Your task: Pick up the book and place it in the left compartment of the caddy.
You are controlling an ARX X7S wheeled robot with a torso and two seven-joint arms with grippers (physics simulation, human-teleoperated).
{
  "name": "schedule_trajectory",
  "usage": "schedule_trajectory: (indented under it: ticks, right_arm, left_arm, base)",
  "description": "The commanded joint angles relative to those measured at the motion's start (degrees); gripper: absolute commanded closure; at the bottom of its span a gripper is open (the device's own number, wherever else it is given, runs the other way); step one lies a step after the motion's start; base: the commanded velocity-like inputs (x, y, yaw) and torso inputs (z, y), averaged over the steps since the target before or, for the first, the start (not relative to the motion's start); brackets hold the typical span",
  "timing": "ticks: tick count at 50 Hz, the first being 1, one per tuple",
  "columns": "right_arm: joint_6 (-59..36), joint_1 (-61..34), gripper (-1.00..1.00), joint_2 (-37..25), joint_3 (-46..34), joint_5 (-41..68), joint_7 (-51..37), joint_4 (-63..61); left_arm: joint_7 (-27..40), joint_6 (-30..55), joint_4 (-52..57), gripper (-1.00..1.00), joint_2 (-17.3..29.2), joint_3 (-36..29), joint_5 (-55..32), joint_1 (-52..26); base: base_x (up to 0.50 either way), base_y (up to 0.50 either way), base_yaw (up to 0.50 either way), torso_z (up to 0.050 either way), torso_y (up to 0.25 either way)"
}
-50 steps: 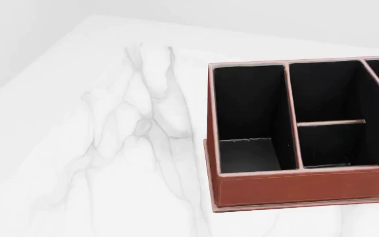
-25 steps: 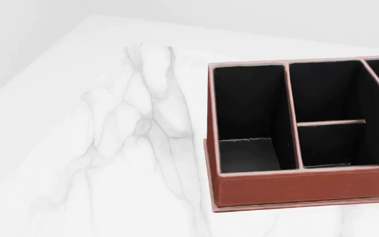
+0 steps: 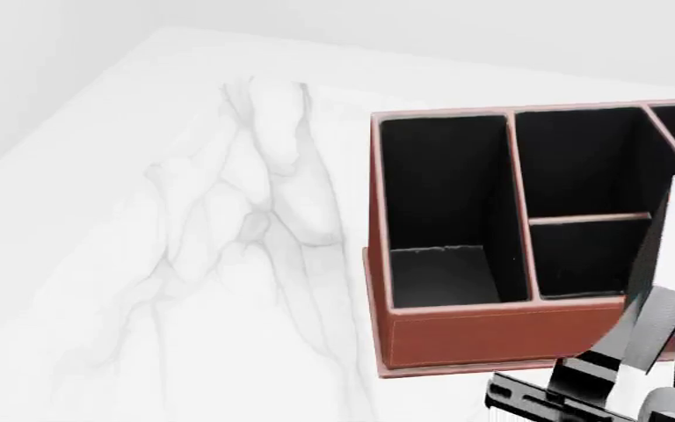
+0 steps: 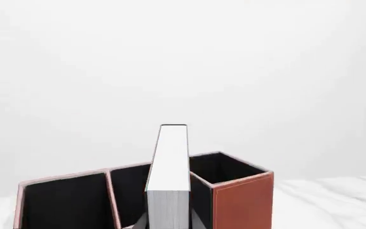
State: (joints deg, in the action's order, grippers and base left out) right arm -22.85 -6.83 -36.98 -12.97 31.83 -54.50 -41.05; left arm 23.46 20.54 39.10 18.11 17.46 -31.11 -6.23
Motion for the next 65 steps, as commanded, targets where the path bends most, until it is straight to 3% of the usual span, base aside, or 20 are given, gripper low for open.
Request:
schedule_trajectory:
  ticks: [1, 10, 28, 46, 55, 65]
  right_arm:
    - [-5.56, -8.44, 1.00, -4.62, 0.33, 4.50, 6.09, -4.49]
    - [-9.10, -14.03, 1.00, -6.27, -0.56, 9.50, 10.30, -3.76]
    - [-14.04, -27.01, 1.00, -2.25, -6.21, 13.17, 19.23, 8.77]
    - [-12.76, -25.31, 1.00, -2.26, -5.81, 13.89, 19.56, 8.21]
    - [-3.36, -33.29, 1.00, 2.44, -9.28, 7.26, 32.67, 25.78]
    - [1.36, -34.74, 1.00, 5.03, -10.37, 4.75, 36.35, 32.47]
  left_arm:
    - [0.30, -0.06, 0.06, -1.00, 0.25, 0.09, -0.25, 0.05]
    - [0.43, -0.02, 0.14, -1.00, 0.43, 0.18, -0.80, 0.06]
    - [0.98, 0.10, 0.03, -1.00, 0.73, -0.13, -0.99, -0.11]
    - [1.07, -0.47, -0.13, -1.00, 0.87, -0.54, -0.83, 0.23]
    - [-0.55, -3.03, -1.12, -1.00, 0.61, -1.15, -0.26, -0.25]
    - [-0.07, -3.89, -0.43, -1.00, 0.80, -0.62, 0.59, 0.49]
  base:
    - [0.00, 0.00, 0.00, 0.000, 0.010]
    - [0.00, 0.00, 0.00, 0.000, 0.001]
    - [0.00, 0.00, 0.00, 0.000, 0.001]
    - [0.00, 0.00, 0.00, 0.001, 0.001]
    - [0.00, 0.00, 0.00, 0.000, 0.002]
    - [0.00, 0.00, 0.00, 0.000, 0.001]
